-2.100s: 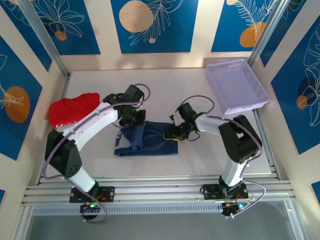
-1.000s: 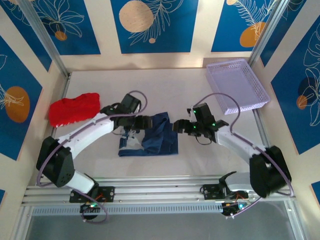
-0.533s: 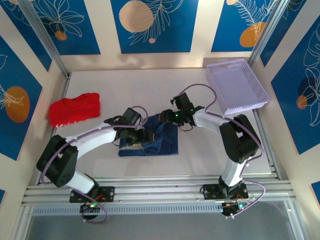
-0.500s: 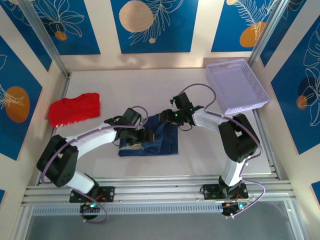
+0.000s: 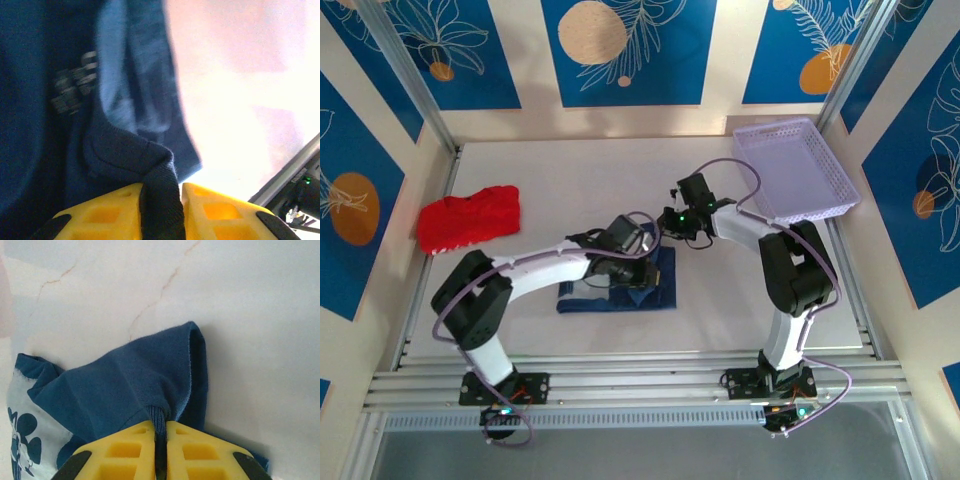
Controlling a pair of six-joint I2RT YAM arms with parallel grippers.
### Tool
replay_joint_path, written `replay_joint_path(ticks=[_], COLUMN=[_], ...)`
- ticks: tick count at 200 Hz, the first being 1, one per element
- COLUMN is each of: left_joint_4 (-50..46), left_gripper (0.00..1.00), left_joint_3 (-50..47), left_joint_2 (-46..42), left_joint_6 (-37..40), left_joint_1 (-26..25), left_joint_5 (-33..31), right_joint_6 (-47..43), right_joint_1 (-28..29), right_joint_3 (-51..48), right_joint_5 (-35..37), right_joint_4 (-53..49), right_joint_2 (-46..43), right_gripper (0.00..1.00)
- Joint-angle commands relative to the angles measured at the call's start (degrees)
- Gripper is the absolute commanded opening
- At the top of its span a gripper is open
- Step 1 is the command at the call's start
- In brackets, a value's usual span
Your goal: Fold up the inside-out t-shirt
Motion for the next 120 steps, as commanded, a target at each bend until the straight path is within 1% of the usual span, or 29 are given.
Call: replay_joint_path(ticks=[1, 17, 24, 34, 42, 47, 52, 55, 69, 79, 100, 108, 120], left_joint_4=[0.9, 1.4, 1.3, 1.1, 1.0, 1.0, 0.9, 0.8, 0.3, -0.7, -3.1, -3.6, -3.8], left_gripper=[0.24, 0.26, 0.3, 0.32, 0.35, 0.39, 0.45, 0.47, 0.51, 0.53, 0.56, 0.57, 0.59], left_joint_3=[4.9, 8.3, 10.1, 12.3, 13.7, 14.4, 14.9, 15.2, 15.7, 14.9, 10.5, 8.0, 4.7], left_joint_2=[3.6, 6.7, 8.0, 9.3, 10.0, 10.2, 10.4, 10.3, 9.3, 7.4, 0.5, -2.6, -6.3], left_joint_6=[1.6, 1.8, 1.9, 2.2, 2.6, 2.9, 3.2, 3.4, 4.7, 5.8, 8.2, 8.5, 7.9], left_joint_1=[-3.3, -5.0, -5.6, -6.5, -7.2, -7.6, -7.9, -8.1, -8.5, -8.4, -6.7, -4.9, -0.5], left_joint_5=[0.0, 0.9, 1.2, 1.6, 2.0, 2.0, 2.1, 2.2, 2.6, 1.8, -2.4, -3.7, -5.4], right_joint_6=[-3.9, -5.2, -5.8, -6.9, -7.9, -8.5, -9.0, -9.2, -9.6, -9.2, -8.0, -7.5, -6.9], right_joint_1=[-1.6, -3.1, -3.8, -4.7, -5.3, -5.8, -6.3, -6.7, -8.6, -9.9, -12.2, -12.6, -12.4], right_joint_3=[3.2, 4.9, 5.9, 7.8, 8.7, 9.2, 9.5, 9.6, 8.9, 7.3, 0.3, -3.3, -9.1], right_joint_5=[-4.0, -5.8, -6.7, -7.3, -7.4, -7.4, -7.3, -7.3, -7.5, -7.5, -8.0, -8.6, -10.5], right_joint_4=[-5.3, -7.3, -8.5, -10.7, -12.1, -12.9, -13.7, -14.1, -15.0, -15.2, -14.4, -14.1, -13.3], right_joint_2=[2.2, 3.9, 4.9, 6.1, 6.4, 6.4, 6.2, 6.0, 3.7, 1.3, -6.1, -9.1, -14.1], right_gripper=[0.13, 0.16, 0.18, 0.22, 0.27, 0.3, 0.32, 0.33, 0.38, 0.39, 0.4, 0.4, 0.41])
